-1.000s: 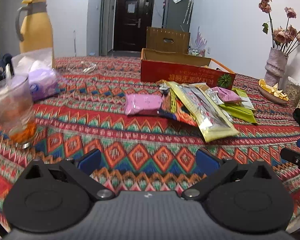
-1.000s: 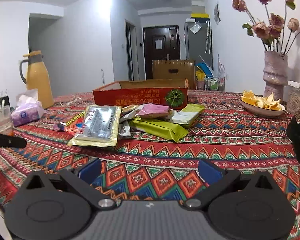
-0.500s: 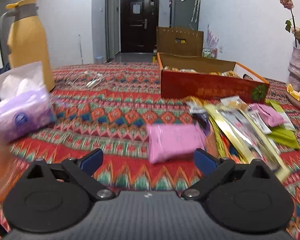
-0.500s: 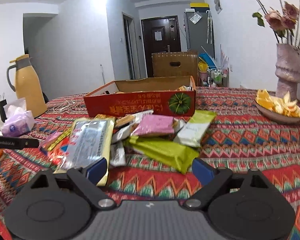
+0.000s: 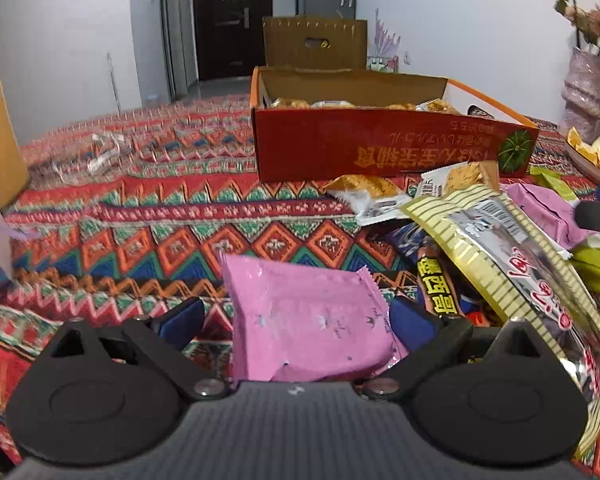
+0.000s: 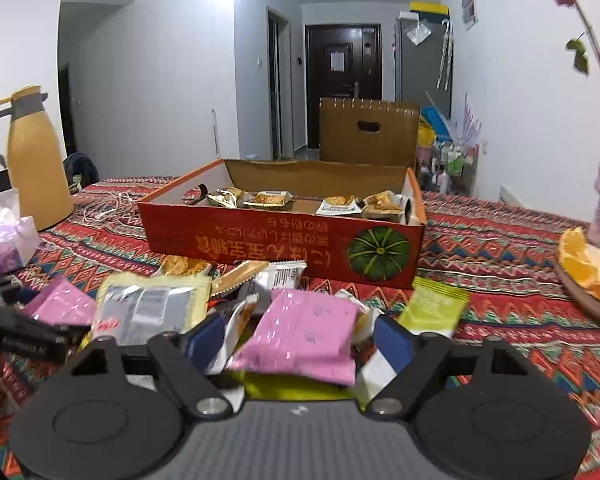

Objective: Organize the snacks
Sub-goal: 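Grasp the pink packet with the right tool while the left tool grasps a pink strip, then carry the pink packet into the box with the right tool while the left tool carries the strip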

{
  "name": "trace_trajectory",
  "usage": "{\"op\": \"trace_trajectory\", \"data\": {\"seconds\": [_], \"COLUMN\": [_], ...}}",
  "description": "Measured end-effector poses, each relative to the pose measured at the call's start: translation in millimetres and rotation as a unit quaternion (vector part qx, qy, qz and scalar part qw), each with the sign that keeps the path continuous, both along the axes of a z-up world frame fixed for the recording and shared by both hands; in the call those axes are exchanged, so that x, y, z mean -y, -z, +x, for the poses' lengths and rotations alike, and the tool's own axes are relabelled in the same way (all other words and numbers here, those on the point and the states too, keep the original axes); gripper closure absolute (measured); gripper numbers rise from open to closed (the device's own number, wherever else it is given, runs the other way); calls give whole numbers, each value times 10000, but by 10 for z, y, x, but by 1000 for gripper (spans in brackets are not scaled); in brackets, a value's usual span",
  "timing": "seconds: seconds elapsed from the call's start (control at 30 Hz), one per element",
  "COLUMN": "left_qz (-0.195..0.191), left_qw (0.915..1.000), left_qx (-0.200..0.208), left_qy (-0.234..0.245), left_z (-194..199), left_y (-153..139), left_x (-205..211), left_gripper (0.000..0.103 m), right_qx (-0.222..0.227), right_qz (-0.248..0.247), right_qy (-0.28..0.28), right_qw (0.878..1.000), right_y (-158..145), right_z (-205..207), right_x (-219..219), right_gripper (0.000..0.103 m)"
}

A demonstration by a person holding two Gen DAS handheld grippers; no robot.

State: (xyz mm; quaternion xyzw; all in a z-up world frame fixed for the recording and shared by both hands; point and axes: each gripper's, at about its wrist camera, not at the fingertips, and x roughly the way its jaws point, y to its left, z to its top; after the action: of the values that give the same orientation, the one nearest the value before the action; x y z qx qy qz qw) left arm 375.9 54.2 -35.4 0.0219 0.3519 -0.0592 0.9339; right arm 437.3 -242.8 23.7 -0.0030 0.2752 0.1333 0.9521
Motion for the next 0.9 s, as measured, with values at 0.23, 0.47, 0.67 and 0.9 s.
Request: {"op": "trace_trajectory", "data": {"seconds": [0.23,0.47,0.67,0.9], "left_qz": [82,155,-320,-528], "left_qw": [9993,9990,9970,9950], "left_qx": [322,396,452,694], "left_qy": [188,-112,-533,-489], "left_z": [-62,-249,-697,-1372], "left_y": [-1,-150,-371,-636], "left_x": [29,-41,-206,-135], "left_gripper": [39,51,80,83], "right_qx": [-482,-399,-29,-10], "right_qz": [298,238,239,326], "right_qy": [103,142,232,227], "right_qw": [9983,9988,9994,9992], "right_y": [257,224,13,-61], "right_z": [397,248,-334,-1131], "right_x": [-25,4,82,138], "right_gripper": [33,42,42,42]}}
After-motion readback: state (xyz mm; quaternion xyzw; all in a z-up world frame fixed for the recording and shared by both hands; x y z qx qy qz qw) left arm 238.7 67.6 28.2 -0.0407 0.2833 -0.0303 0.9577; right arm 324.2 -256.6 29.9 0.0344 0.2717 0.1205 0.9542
